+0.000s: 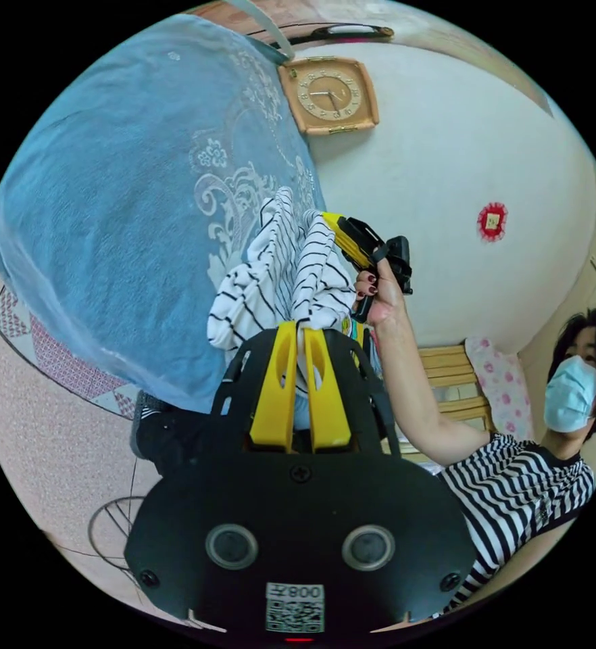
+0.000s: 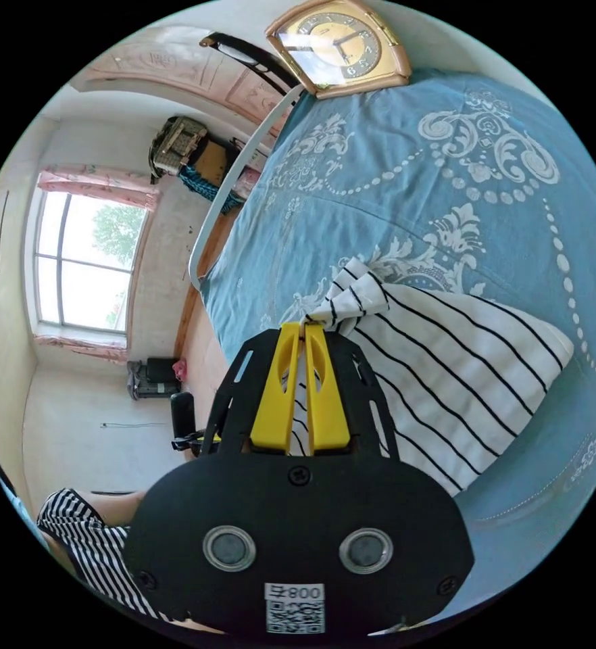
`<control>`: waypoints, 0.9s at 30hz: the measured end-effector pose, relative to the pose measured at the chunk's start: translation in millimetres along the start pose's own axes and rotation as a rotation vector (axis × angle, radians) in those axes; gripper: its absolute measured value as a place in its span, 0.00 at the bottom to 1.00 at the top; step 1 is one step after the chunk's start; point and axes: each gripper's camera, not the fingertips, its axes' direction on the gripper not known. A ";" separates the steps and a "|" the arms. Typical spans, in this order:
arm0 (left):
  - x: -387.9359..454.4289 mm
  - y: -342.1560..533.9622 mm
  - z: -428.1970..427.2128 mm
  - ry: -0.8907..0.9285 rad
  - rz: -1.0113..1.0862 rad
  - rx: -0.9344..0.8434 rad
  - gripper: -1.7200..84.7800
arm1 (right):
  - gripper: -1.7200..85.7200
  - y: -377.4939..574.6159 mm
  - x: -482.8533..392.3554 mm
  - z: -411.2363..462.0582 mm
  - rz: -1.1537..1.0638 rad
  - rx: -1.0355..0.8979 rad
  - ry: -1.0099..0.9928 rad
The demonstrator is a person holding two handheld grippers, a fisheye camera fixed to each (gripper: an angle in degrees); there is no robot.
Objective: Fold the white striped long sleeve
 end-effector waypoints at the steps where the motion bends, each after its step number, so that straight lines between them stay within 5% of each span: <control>1: -4.2 -0.9 -4.5 0.002 -0.009 0.001 0.04 | 0.03 -8.1 -8.0 10.0 -0.014 -0.030 0.019; 15: -74.6 -7.5 -102.6 0.093 -0.148 0.055 0.04 | 0.05 -56.9 -105.8 41.1 -0.334 -0.213 0.286; 21: -75.6 -5.3 -141.4 0.054 -0.111 0.069 0.04 | 0.07 -3.1 -63.6 -6.7 -0.260 -0.108 0.107; 27: -77.7 -6.2 -166.9 -0.016 -0.064 0.016 0.09 | 0.11 152.9 33.3 -56.7 0.071 0.026 -0.089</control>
